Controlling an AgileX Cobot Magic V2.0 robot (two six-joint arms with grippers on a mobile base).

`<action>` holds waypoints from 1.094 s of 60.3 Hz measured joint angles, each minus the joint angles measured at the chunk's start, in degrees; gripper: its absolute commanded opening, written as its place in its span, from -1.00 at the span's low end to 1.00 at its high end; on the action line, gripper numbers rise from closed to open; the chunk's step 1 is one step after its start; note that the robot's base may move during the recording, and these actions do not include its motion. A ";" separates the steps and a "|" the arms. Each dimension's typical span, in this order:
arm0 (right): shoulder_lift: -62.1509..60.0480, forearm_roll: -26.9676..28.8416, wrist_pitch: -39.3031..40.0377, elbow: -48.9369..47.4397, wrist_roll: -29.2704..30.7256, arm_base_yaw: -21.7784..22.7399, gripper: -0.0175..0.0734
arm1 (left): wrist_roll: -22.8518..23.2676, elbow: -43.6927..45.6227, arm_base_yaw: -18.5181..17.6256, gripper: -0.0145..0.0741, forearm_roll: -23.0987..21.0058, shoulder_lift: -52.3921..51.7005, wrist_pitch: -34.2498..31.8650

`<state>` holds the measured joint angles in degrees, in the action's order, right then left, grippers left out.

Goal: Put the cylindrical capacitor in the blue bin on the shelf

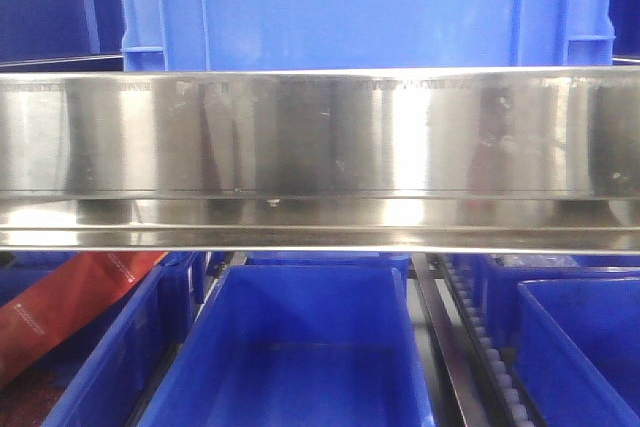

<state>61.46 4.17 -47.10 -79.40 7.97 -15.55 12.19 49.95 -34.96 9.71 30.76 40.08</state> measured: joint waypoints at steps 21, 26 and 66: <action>-23.54 -0.05 12.95 28.51 0.00 0.00 -0.97 | 0.00 0.00 0.00 -0.92 0.00 0.00 -0.20; -28.54 -0.05 14.57 33.45 0.00 0.00 -0.97 | 0.00 0.00 0.00 -0.92 0.00 0.00 -0.20; -41.76 -0.42 25.40 46.31 0.00 0.00 -0.97 | 0.00 0.00 0.00 -0.92 0.00 0.00 -0.48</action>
<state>19.70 3.75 -21.70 -33.08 7.97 -15.55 12.19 49.95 -34.96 9.71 30.76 39.59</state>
